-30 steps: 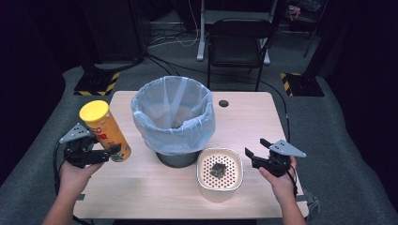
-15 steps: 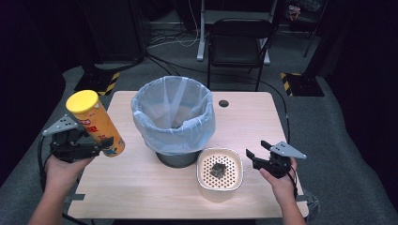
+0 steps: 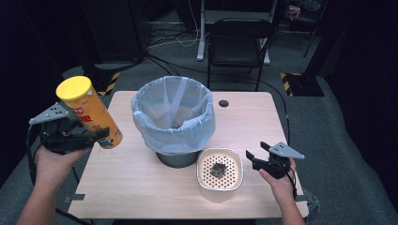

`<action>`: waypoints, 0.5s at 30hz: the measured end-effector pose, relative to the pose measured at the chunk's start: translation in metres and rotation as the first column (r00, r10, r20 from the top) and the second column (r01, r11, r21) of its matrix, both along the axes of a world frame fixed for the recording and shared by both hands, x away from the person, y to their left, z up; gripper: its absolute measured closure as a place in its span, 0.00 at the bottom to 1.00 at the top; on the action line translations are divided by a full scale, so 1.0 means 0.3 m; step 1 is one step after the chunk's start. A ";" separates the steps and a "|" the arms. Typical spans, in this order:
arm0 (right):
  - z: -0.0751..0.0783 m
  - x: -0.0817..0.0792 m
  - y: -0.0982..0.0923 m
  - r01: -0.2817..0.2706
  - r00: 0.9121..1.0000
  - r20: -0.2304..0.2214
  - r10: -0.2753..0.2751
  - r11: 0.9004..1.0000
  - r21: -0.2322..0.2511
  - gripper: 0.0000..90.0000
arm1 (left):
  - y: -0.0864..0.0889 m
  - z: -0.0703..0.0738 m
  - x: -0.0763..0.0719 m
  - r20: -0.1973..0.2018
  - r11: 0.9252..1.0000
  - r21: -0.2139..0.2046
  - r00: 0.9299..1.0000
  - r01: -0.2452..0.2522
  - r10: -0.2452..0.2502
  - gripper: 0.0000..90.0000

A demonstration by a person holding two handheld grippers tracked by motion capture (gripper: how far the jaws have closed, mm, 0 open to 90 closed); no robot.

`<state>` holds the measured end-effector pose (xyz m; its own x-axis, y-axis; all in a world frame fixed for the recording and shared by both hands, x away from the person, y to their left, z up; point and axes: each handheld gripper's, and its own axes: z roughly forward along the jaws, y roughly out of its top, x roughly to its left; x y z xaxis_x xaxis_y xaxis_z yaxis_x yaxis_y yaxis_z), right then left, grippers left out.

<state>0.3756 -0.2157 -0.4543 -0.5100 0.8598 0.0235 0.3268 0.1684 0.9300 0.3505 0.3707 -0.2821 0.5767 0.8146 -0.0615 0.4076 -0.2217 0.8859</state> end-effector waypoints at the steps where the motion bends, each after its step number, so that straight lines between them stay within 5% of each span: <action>1: -0.001 0.000 -0.001 0.002 1.000 -0.003 -0.002 1.000 -0.001 0.30 | 0.000 0.000 0.000 0.000 1.000 0.000 1.000 0.000 0.000 0.27; 15: -0.010 0.004 0.000 -0.004 1.000 -0.015 0.004 1.000 -0.007 0.30 | 0.005 0.070 -0.017 0.081 0.998 -0.064 0.997 0.013 -0.008 0.27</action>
<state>0.3767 -0.2157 -0.4572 -0.5130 0.8580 0.0247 0.3399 0.1766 0.9237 0.3455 0.3724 -0.2610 0.5902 0.8046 -0.0660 0.3318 -0.1672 0.9284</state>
